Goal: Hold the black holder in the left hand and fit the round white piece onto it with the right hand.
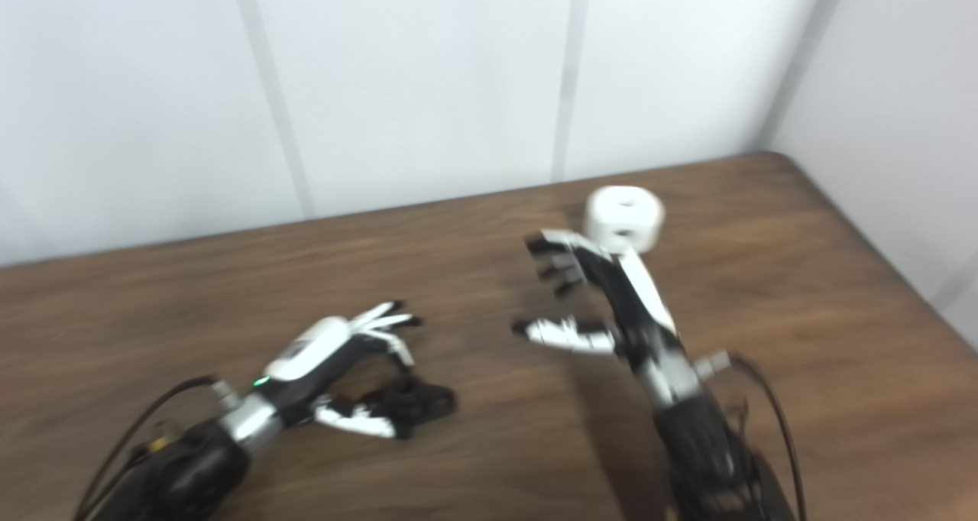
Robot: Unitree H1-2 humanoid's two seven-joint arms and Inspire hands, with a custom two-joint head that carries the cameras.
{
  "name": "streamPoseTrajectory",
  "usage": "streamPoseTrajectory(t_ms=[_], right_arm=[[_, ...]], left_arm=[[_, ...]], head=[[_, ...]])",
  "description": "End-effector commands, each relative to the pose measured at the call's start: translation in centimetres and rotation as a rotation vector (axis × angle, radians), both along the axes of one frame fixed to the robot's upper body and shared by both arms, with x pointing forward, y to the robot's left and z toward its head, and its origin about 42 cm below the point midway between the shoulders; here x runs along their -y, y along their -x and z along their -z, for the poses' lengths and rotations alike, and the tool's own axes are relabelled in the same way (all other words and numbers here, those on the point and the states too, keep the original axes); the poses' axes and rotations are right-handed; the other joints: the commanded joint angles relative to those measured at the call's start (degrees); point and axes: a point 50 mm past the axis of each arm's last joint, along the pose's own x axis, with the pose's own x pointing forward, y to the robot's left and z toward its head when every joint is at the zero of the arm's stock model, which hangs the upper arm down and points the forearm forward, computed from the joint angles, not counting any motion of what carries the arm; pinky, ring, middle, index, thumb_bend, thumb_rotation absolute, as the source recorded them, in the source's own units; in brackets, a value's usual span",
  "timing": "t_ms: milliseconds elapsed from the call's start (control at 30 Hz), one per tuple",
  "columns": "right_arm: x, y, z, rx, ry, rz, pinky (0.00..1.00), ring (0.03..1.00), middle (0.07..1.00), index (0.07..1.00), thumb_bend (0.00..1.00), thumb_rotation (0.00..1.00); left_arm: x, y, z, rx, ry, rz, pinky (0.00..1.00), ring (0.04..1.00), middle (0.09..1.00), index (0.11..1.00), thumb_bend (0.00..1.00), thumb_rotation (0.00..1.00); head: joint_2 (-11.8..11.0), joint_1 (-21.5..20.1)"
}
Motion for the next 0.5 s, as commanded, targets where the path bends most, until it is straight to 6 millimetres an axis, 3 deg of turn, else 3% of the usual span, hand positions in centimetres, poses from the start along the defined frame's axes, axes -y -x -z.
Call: streamPoseTrajectory(t_ms=[0,233,467], right_arm=[[-0.2,-0.4,-2.7,0.087,0.021,0.003,0.49,0.628,0.748,0.744,0.63,0.2],[-0.2,0.1,-4.1,0.13,0.011,0.013,0.5,0.63,0.748,0.744,0.61,0.21],[0.1,0.2,-4.7,0.151,0.056,0.029,0.52,0.646,0.757,0.754,0.61,0.23]], left_arm=[[-1.9,-0.2,1.5,-0.015,-0.142,-0.056,0.98,0.995,0.903,0.482,0.52,0.06],[-1.1,-0.2,1.5,0.073,-0.27,-0.091,0.95,0.963,0.886,0.483,0.52,0.06],[-0.8,-0.8,1.2,0.078,-0.308,-0.12,0.97,0.964,0.886,0.482,0.52,0.06]], head=[[0.04,-0.37],[0.11,-0.63],[-1.94,-4.48]])
